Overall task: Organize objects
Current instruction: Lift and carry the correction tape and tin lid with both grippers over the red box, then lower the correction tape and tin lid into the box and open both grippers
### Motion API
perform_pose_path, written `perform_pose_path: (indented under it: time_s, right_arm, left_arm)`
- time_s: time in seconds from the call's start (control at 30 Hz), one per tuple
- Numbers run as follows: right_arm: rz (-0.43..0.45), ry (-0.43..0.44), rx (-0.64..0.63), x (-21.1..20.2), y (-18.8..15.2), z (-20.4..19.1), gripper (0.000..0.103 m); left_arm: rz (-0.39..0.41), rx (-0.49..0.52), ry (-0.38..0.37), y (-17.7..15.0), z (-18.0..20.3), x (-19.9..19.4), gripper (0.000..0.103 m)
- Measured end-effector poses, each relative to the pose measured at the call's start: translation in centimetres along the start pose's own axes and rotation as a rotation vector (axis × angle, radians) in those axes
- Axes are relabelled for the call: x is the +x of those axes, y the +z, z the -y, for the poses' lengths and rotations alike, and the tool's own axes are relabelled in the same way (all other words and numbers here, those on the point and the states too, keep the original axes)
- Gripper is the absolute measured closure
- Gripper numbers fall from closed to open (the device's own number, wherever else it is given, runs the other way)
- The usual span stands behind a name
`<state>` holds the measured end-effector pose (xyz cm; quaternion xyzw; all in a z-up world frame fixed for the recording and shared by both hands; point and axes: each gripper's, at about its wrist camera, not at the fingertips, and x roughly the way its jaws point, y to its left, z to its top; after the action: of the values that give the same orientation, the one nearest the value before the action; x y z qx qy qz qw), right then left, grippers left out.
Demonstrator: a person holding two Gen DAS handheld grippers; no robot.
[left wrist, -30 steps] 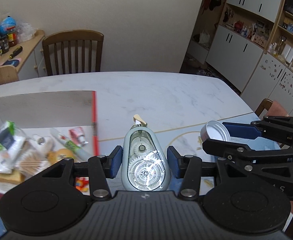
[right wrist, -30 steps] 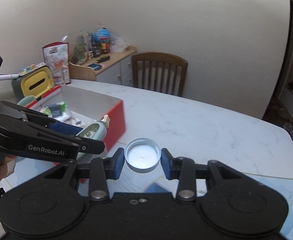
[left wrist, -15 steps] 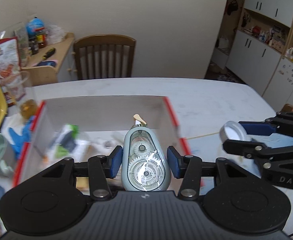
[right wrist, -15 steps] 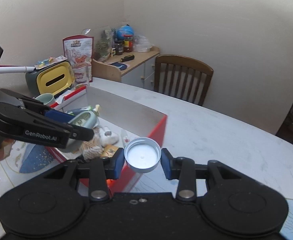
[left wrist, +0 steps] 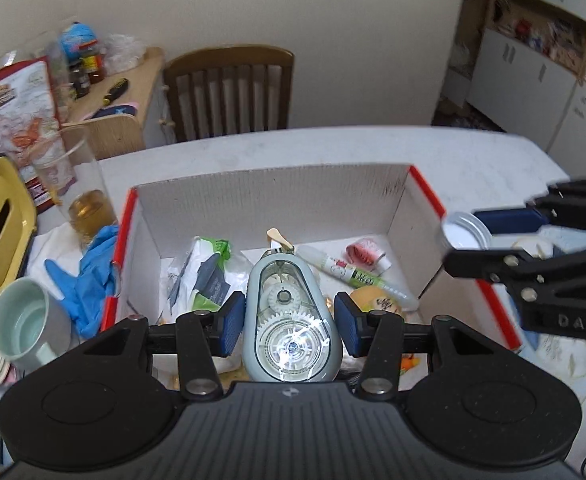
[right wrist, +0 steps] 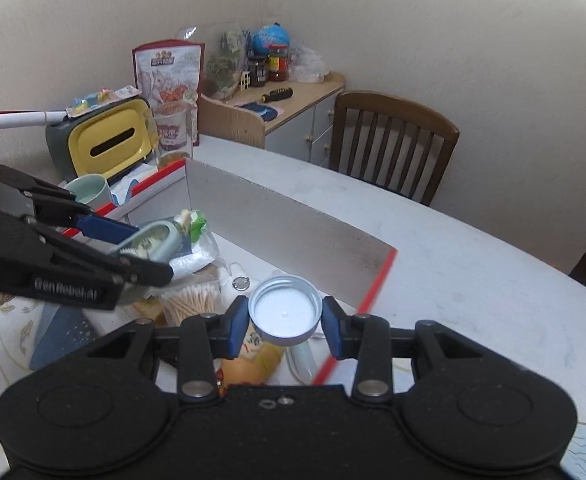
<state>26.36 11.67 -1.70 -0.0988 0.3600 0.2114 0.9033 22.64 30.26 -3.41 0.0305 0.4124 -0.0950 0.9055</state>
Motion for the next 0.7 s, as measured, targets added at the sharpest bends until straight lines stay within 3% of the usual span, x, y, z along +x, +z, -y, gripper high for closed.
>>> perform_pose_path:
  time_s: [0.3,0.7]
  right_arm:
    - [-0.081,-0.002,0.011,5.0,1.1,-0.4,0.065]
    - [-0.179,-0.006,-0.045,9.1,0.8,-1.5,0.065]
  left_arm:
    - [-0.062,0.090,-0.005,0.2,-0.4,3.8,0.055]
    - [-0.163,0.108,-0.020,0.7,-1.1,7.3,0.055]
